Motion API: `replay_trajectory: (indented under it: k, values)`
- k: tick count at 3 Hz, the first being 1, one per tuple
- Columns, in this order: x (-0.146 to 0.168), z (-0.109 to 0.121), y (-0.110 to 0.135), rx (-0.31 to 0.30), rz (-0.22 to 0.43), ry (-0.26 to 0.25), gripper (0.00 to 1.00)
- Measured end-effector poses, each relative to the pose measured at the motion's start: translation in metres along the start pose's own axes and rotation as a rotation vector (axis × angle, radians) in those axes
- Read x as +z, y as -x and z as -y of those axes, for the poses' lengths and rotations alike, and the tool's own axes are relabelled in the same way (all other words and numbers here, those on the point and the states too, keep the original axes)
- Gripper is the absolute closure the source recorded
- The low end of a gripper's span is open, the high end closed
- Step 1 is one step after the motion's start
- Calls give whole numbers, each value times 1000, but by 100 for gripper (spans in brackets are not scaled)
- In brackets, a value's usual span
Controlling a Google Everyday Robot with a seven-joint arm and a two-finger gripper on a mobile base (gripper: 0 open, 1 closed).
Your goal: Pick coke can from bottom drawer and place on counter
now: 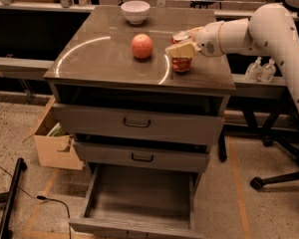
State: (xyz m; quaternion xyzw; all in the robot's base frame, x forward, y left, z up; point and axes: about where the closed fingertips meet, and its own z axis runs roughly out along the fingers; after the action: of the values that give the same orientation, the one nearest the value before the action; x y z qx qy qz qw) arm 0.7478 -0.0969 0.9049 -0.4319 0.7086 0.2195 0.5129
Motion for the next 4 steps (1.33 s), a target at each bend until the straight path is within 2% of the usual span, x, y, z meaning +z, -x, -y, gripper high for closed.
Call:
replay_trajectory:
  k: [1, 2, 3, 4]
  values:
    - [-6, -1, -1, 8, 8, -5, 0]
    - [-10, -2, -2, 13, 13, -10, 0]
    - [-38, -18, -1, 13, 34, -51, 0]
    - [-77, -47, 5, -3, 114, -119, 0]
